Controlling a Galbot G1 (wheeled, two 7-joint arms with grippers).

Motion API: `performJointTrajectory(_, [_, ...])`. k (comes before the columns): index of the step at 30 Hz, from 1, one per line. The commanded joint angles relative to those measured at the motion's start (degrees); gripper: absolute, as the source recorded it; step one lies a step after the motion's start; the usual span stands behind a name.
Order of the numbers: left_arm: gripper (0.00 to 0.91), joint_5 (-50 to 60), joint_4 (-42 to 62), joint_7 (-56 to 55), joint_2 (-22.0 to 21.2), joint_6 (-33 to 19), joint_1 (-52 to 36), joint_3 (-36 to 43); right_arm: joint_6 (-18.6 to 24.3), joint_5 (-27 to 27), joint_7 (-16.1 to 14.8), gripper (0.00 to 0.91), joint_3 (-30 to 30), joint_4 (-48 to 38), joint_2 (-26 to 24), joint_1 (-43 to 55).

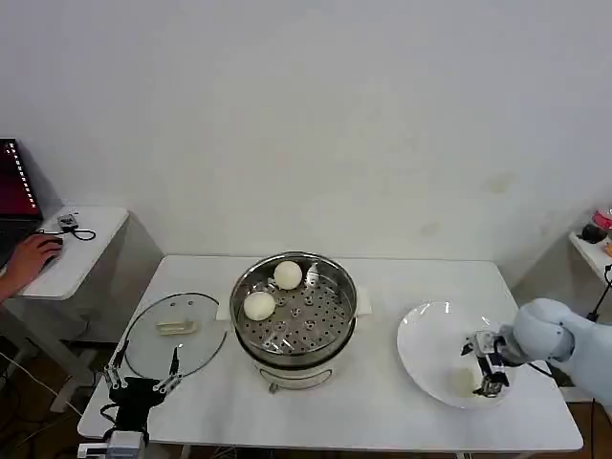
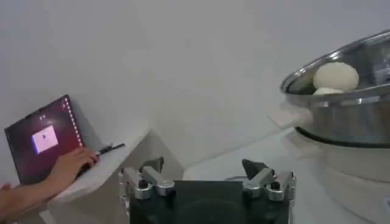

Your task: Take steamed baozi put them in steamer then cover it.

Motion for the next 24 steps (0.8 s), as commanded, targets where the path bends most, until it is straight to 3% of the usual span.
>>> performJointTrajectory(1, [0.907,0.0,0.1,0.0,0.0,0.1,-0.1,0.0,0.2,-1.0,-0.1,0.867,1.5,-2.6,2.0,-2.8])
performJointTrajectory(7, [0.907,0.1,0.0,0.0,0.0,0.1,-0.2,0.0,-0.4,-0.9,-0.3,0.715,1.5,-2.6,2.2,-2.9])
performJointTrajectory(9, [0.907,0.1,-0.1,0.0,0.0,0.2,-0.1,0.0,-0.5,-0.7,-0.6,0.615,1.5,-2.4,2.0,-2.7])
performJointTrajectory(19, [0.907,0.1,-0.8,-0.1,-0.1,0.2,-0.1,0.0,-0.3,0.1,-1.8,0.595,1.0,-1.4,1.2,-0.3])
performJointTrajectory(24, [0.907,0.0,-1.1,-0.1,0.0,0.3,-0.1,0.0,0.3,2.2,-3.9,0.595,-4.0,-0.2,0.8,9.2])
